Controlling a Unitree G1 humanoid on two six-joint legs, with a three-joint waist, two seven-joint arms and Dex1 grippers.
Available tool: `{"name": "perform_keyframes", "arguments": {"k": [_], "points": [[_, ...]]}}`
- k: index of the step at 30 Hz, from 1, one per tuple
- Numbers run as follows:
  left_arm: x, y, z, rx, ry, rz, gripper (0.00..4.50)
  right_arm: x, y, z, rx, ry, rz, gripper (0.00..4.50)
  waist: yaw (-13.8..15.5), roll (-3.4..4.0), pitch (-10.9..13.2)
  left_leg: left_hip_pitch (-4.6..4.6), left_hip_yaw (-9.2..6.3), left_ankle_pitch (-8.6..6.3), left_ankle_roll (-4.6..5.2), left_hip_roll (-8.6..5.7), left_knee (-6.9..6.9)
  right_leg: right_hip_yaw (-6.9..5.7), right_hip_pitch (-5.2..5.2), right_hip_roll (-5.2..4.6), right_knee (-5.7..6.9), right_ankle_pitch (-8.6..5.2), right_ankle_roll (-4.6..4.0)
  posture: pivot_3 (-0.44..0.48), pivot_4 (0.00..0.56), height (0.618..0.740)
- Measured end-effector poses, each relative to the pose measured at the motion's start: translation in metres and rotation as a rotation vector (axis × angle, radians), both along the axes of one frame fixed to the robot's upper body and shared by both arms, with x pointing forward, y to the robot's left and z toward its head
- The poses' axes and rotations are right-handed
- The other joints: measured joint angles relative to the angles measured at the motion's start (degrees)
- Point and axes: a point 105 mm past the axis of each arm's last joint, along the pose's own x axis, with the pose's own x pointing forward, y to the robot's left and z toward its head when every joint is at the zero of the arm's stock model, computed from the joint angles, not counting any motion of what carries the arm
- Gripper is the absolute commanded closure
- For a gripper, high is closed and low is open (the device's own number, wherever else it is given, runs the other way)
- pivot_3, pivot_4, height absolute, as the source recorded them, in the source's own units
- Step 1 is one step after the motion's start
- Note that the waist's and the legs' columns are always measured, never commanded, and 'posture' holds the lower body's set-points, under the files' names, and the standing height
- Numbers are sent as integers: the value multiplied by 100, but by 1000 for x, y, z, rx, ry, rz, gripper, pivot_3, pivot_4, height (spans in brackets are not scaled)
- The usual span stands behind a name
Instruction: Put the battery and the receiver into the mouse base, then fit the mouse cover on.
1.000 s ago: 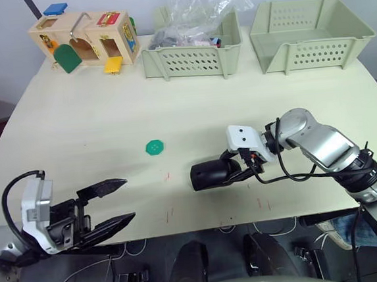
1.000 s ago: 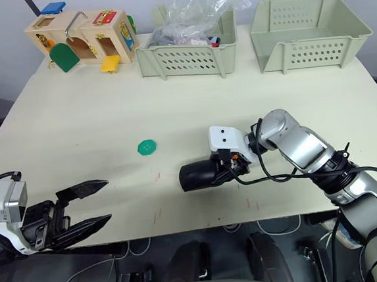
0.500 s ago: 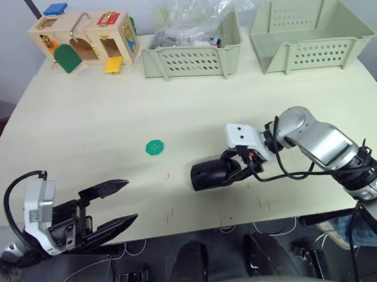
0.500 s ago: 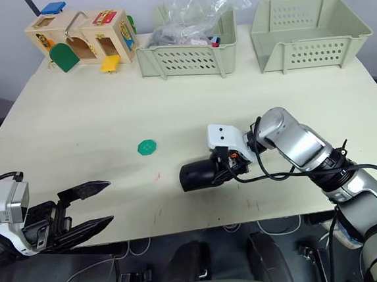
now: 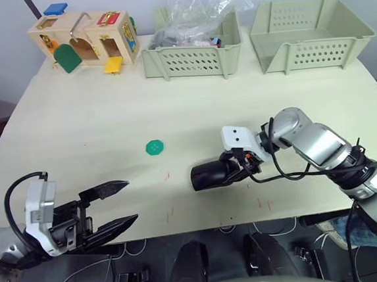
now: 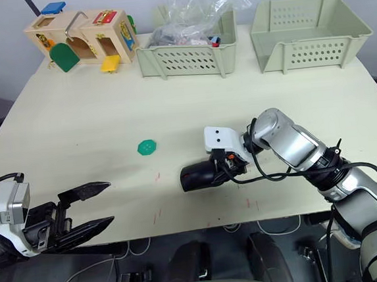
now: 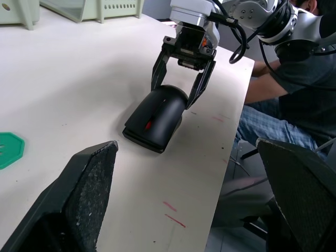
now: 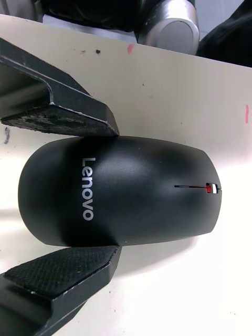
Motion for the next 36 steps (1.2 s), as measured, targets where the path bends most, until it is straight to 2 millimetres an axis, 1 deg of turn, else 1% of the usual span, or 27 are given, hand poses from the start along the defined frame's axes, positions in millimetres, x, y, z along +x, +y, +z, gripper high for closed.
{"name": "perform_keyframes", "arguments": {"k": [36], "points": [[-5, 1, -7, -4, 35, 18, 0, 10, 2, -4, -34, 26, 42, 1725, -2, -1, -1, 4, 0, 0, 0, 0, 0, 0, 2, 0, 0, 0, -1, 0, 150, 740]]}}
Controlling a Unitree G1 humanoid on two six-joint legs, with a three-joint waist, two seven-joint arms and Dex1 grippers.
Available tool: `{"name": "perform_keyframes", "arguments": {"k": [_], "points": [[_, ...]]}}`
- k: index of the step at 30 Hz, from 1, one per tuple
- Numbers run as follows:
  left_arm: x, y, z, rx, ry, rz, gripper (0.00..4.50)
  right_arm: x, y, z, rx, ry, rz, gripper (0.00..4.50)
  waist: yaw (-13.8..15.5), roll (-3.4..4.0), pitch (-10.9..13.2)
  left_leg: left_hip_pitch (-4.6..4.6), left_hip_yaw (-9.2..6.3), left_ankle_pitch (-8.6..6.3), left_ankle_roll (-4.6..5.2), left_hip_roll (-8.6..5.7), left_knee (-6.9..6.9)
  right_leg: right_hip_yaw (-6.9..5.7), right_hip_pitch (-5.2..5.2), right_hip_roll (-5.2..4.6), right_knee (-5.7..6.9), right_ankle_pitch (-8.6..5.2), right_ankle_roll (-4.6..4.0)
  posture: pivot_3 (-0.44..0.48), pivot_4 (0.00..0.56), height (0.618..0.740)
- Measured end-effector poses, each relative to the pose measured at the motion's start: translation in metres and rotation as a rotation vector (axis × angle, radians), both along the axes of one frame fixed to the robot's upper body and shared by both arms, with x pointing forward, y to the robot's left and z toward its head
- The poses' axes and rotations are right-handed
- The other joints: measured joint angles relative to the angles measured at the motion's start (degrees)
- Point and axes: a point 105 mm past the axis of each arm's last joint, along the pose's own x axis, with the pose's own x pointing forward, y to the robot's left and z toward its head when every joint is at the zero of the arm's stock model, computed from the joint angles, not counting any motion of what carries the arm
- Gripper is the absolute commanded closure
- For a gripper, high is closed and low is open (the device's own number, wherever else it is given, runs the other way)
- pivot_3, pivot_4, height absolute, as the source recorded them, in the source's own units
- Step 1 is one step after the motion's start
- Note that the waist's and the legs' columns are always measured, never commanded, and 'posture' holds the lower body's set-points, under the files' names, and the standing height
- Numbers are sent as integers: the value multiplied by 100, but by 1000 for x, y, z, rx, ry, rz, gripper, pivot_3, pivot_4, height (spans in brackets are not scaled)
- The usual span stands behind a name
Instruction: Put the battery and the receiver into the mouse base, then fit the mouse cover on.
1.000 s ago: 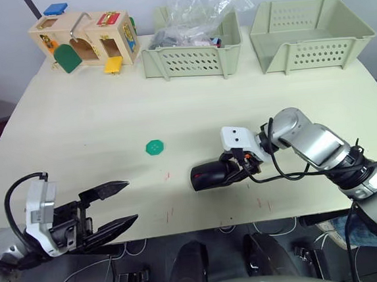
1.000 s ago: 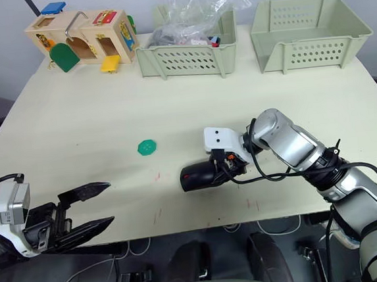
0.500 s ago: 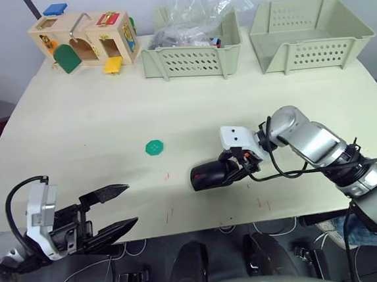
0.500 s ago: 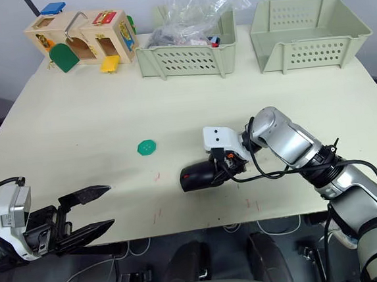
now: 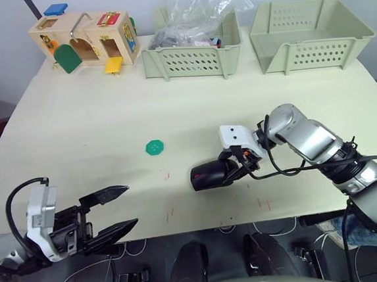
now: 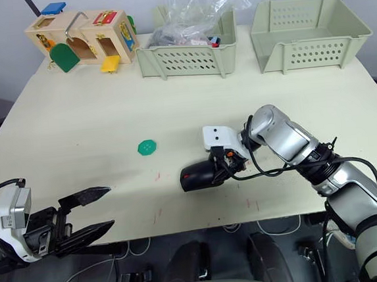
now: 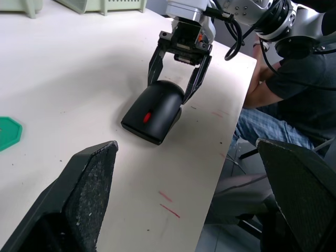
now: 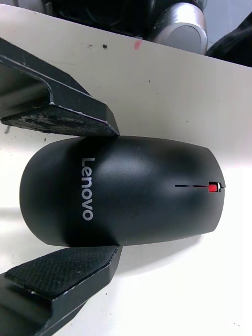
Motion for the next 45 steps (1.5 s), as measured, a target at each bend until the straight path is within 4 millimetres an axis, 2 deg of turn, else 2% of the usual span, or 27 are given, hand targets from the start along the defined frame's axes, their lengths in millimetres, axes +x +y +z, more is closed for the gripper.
{"name": "perform_keyframes", "arguments": {"k": [45], "points": [[-4, -4, -1, -5, -16, -4, 0, -7, -3, -2, 19, -18, -27, 1725, 7, -1, -2, 0, -2, 0, -1, 0, -2, 0, 1, -1, -1, -1, -1, 0, 150, 740]]}}
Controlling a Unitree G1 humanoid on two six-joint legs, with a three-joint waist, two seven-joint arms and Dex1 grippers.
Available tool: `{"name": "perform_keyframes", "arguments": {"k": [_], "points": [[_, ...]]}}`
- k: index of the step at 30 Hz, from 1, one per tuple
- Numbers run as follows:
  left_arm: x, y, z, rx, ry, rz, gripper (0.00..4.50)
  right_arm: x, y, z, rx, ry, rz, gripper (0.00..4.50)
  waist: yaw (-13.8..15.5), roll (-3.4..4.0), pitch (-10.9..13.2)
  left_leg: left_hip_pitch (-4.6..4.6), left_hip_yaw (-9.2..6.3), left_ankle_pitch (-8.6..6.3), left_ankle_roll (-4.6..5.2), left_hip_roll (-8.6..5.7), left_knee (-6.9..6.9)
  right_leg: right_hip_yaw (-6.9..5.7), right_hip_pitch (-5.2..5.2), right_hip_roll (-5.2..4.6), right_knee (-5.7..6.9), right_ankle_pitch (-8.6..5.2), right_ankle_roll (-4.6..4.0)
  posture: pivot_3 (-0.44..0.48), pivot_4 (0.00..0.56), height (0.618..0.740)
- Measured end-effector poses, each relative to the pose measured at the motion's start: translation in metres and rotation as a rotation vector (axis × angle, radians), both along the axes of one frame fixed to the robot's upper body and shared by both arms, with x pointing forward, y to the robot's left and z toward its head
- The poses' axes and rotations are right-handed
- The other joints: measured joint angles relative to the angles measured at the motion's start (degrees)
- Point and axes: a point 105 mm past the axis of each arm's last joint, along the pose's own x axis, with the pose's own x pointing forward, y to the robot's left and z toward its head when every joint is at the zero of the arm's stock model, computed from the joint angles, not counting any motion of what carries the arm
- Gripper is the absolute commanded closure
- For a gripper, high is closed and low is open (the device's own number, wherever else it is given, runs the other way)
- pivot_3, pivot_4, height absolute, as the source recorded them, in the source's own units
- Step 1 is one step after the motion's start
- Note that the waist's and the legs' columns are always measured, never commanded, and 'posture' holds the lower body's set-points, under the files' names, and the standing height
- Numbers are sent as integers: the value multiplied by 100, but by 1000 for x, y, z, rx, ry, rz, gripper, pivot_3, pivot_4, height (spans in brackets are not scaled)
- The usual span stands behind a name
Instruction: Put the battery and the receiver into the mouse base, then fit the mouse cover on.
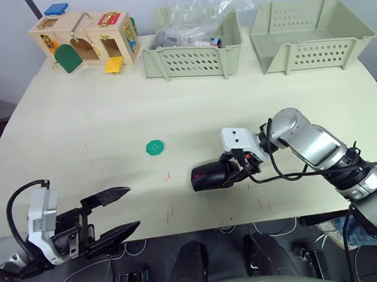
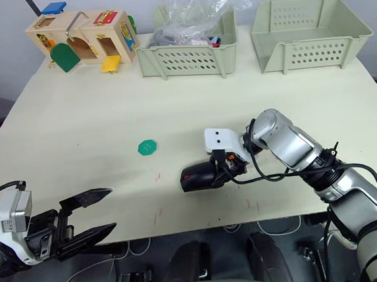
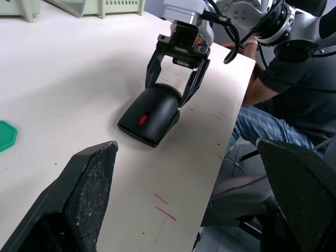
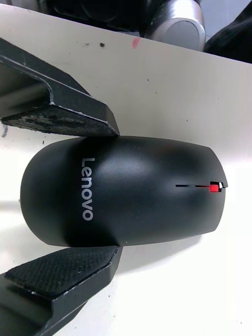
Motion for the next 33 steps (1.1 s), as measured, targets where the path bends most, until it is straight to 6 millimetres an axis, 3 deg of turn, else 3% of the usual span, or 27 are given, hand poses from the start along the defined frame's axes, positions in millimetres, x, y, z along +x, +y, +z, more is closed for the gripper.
{"name": "perform_keyframes", "arguments": {"k": [33], "points": [[0, 2, 0, 5, 2, 18, 0, -5, -13, -2, 16, 31, -26, 1725, 11, 0, 0, -2, -1, 0, 0, -1, 0, -1, 0, -2, -3, 0, 0, 0, 150, 740]]}}
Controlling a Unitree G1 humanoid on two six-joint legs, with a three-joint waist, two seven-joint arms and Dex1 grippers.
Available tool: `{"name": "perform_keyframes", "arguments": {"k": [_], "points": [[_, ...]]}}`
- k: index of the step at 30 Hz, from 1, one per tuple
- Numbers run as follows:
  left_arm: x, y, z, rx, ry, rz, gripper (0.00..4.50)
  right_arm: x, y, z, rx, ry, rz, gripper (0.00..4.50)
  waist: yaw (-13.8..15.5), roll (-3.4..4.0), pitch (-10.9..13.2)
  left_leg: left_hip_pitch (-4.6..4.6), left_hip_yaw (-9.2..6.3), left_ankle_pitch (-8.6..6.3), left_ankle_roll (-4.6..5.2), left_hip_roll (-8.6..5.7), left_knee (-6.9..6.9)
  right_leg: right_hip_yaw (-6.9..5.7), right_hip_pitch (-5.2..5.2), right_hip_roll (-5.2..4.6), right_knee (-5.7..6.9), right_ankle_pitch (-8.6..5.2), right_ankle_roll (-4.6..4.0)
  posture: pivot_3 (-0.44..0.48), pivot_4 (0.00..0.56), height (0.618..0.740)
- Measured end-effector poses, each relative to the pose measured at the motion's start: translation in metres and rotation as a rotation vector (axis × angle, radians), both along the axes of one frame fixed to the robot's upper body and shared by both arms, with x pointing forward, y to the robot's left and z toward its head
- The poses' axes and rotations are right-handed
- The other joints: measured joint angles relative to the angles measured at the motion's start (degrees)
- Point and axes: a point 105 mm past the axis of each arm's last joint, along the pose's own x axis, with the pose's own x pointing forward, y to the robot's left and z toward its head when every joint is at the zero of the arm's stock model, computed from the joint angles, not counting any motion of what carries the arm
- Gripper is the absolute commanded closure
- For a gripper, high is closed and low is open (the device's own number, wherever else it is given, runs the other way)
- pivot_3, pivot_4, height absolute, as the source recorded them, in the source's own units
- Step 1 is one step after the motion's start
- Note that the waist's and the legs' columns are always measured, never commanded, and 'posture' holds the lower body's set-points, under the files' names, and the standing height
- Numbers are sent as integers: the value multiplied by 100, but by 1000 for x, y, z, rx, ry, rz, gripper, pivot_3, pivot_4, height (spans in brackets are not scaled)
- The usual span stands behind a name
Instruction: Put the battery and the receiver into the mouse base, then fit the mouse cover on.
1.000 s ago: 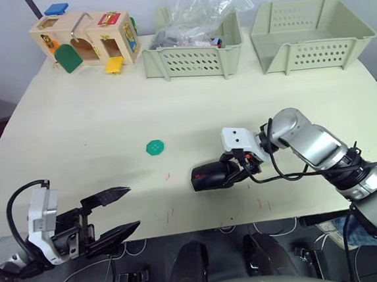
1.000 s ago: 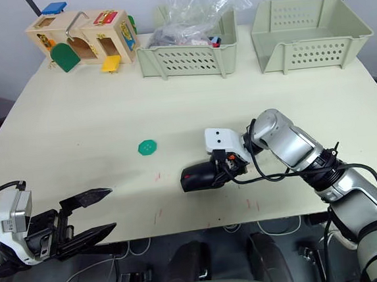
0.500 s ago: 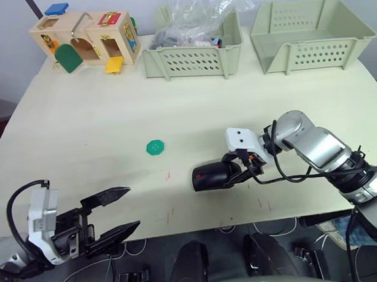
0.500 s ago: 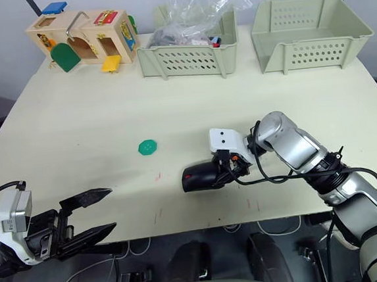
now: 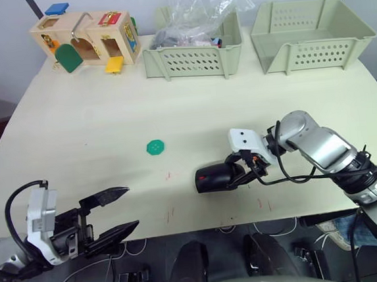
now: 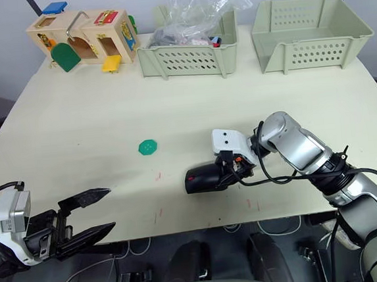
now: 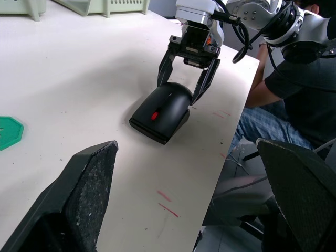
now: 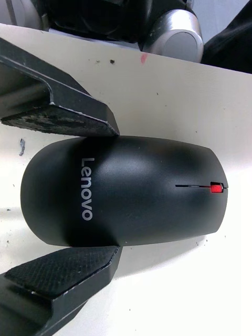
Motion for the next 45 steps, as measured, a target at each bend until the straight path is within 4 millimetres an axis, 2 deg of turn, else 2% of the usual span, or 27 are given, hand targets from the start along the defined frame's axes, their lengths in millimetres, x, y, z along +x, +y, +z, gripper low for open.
{"name": "perform_keyframes", "arguments": {"k": [20, 31, 36, 45], "points": [[1, 0, 1, 1, -5, 6, 0, -1, 12, -3, -15, -13, -9, 1725, -56, -3, -3, 18, 6, 0, -1, 30, 0, 1, 0, 26, 7, 7, -13, 0, 150, 740], [2, -1, 2, 2, -14, -1, 0, -2, 20, -4, 37, -28, 0, 1725, -144, -4, -3, 24, 7, 0, -2, 77, -2, 3, -1, 75, 7, 16, -46, 0, 150, 740], [2, -1, 2, 2, -17, -2, 0, -2, 18, -8, 52, -50, 3, 1725, -152, -4, -3, 26, 9, 0, -2, 79, -2, 3, -1, 78, 7, 16, -49, 0, 150, 740], [4, 1, 3, -3, -21, -7, 0, -1, 17, -1, -4, -10, -13, 1725, -131, -3, -2, 22, 9, 0, -3, 79, -2, 4, -3, 72, 3, 16, -51, 0, 150, 740]]}}
